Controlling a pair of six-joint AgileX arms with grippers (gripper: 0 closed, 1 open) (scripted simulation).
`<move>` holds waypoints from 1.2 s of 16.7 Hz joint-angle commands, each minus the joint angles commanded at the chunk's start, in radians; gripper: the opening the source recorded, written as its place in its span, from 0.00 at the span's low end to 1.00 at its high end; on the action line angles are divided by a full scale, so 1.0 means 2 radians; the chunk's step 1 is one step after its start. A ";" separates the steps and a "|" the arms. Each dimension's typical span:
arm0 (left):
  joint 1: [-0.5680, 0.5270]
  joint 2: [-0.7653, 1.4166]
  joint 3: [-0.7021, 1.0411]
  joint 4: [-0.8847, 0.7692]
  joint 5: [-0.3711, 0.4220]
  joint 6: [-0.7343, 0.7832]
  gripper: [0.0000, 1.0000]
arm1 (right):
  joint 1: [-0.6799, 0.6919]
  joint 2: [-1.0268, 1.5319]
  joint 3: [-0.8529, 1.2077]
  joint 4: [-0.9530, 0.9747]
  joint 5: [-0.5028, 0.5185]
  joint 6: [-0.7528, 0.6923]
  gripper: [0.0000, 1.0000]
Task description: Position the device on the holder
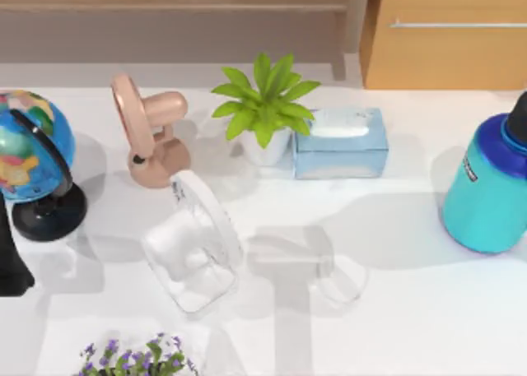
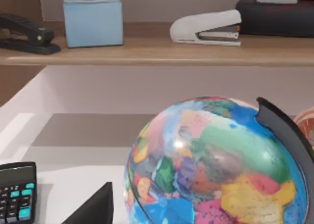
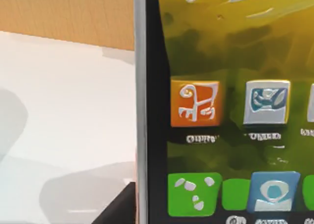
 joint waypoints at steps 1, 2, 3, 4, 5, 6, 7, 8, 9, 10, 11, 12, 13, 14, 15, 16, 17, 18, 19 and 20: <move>0.000 0.000 0.000 0.000 0.000 0.000 1.00 | 0.000 0.001 0.002 0.008 -0.003 0.013 0.00; 0.000 0.000 0.000 0.000 0.000 0.000 1.00 | 0.000 0.002 0.003 0.018 -0.006 0.027 0.00; 0.000 0.000 0.000 0.000 0.000 0.000 1.00 | 0.002 0.004 0.003 0.027 -0.008 0.042 0.00; 0.000 0.000 0.000 0.000 0.000 0.000 1.00 | 0.005 0.007 0.003 0.037 -0.008 0.055 0.00; 0.000 0.000 0.000 0.000 0.000 0.000 1.00 | 0.010 0.010 0.002 0.047 -0.007 0.067 0.00; 0.000 0.000 0.000 0.000 0.000 0.000 1.00 | 0.017 0.014 0.002 0.057 -0.003 0.078 0.00; 0.000 0.000 0.000 0.000 0.000 0.000 1.00 | 0.026 0.018 0.001 0.067 0.003 0.086 0.00; 0.000 0.000 0.000 0.000 0.000 0.000 1.00 | 0.036 0.022 0.000 0.077 0.010 0.091 0.00; 0.000 0.000 0.000 0.000 0.000 0.000 1.00 | 0.046 0.027 -0.002 0.087 0.020 0.094 0.00; 0.000 0.000 0.000 0.000 0.000 0.000 1.00 | 0.056 0.031 -0.003 0.096 0.032 0.095 0.00; 0.000 0.000 0.000 0.000 0.000 0.000 1.00 | 0.066 0.036 -0.004 0.104 0.044 0.093 0.00; 0.000 0.000 0.000 0.000 0.000 0.000 1.00 | 0.074 0.039 -0.005 0.111 0.056 0.090 0.00; 0.000 0.000 0.000 0.000 0.000 0.000 1.00 | 0.081 0.041 -0.005 0.116 0.066 0.087 0.00; 0.000 0.000 0.000 0.000 0.000 0.000 1.00 | 0.085 0.043 -0.005 0.120 0.072 0.085 0.00; 0.000 0.000 0.000 0.000 0.000 0.000 1.00 | 0.086 0.043 -0.005 0.120 0.074 0.084 0.00; 0.000 0.000 0.000 0.000 0.000 0.000 1.00 | 0.086 0.043 -0.005 0.120 0.074 0.084 0.00; 0.000 0.000 0.000 0.000 0.000 0.000 1.00 | 0.086 0.043 -0.005 0.120 0.074 0.084 0.00; 0.000 0.000 0.000 0.000 0.000 0.000 1.00 | 0.086 0.043 -0.005 0.120 0.074 0.084 0.00; 0.000 0.000 0.000 0.000 0.000 0.000 1.00 | 0.086 0.043 -0.005 0.120 0.074 0.084 0.08; 0.000 0.000 0.000 0.000 0.000 0.000 1.00 | 0.086 0.043 -0.005 0.120 0.074 0.084 0.15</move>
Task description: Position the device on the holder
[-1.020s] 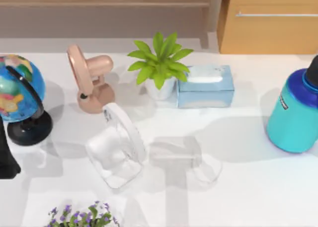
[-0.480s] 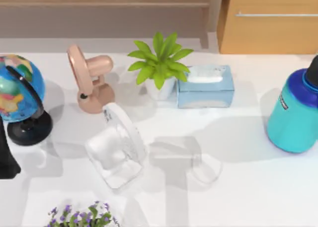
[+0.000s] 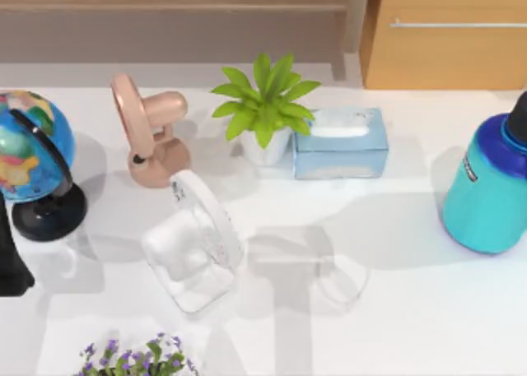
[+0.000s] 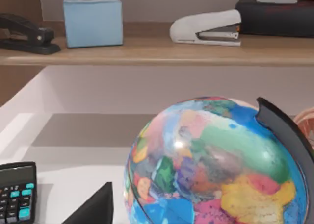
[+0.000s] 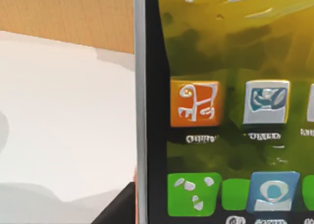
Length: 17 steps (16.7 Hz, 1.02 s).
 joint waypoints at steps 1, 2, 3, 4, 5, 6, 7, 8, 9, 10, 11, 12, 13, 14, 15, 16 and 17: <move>0.000 0.000 0.000 0.000 0.000 0.000 1.00 | 0.000 0.000 0.000 0.000 0.000 0.000 0.23; 0.000 0.000 0.000 0.000 0.000 0.000 1.00 | 0.000 0.000 0.000 0.000 0.000 0.000 0.30; 0.000 0.000 0.000 0.000 0.000 0.000 1.00 | 0.000 0.000 0.000 0.000 0.000 0.000 0.38; 0.000 0.000 0.000 0.000 0.000 0.000 1.00 | 0.000 0.000 0.000 0.000 0.000 0.000 0.45; 0.000 0.000 0.000 0.000 0.000 0.000 1.00 | 0.000 0.000 0.000 0.000 0.000 0.000 0.53; 0.000 0.000 0.000 0.000 0.000 0.000 1.00 | 0.000 0.000 0.000 0.000 0.000 0.000 0.60; 0.000 0.000 0.000 0.000 0.000 0.000 1.00 | 0.000 0.000 0.000 0.000 0.000 0.000 0.68; 0.000 0.000 0.000 0.000 0.000 0.000 1.00 | 0.000 0.000 0.000 0.000 0.000 0.000 0.75; 0.000 0.000 0.000 0.000 0.000 0.000 1.00 | 0.000 0.000 0.000 0.000 0.000 0.000 0.83; 0.000 0.000 0.000 0.000 0.000 0.000 1.00 | 0.000 0.000 0.000 0.000 0.000 0.000 0.90; 0.000 0.000 0.000 0.000 0.000 0.000 1.00 | 0.000 0.000 0.000 0.000 0.000 0.000 0.98; 0.000 0.000 0.000 0.000 0.000 0.000 1.00 | 0.000 0.000 0.000 0.000 0.000 0.000 1.00; 0.000 0.000 0.000 0.000 0.000 0.000 1.00 | 0.000 0.000 0.000 0.000 0.000 0.000 1.00; 0.000 0.000 0.000 0.000 0.000 0.000 1.00 | 0.000 0.000 0.000 0.000 0.000 0.000 1.00; 0.000 0.000 0.000 0.000 0.000 0.000 1.00 | 0.000 0.000 0.000 0.000 0.000 0.000 1.00; 0.000 0.000 0.000 0.000 0.000 0.000 1.00 | 0.000 0.000 0.000 0.000 0.000 0.000 1.00; 0.000 0.000 0.000 0.000 0.000 0.000 1.00 | 0.000 0.000 0.000 0.000 0.000 0.000 1.00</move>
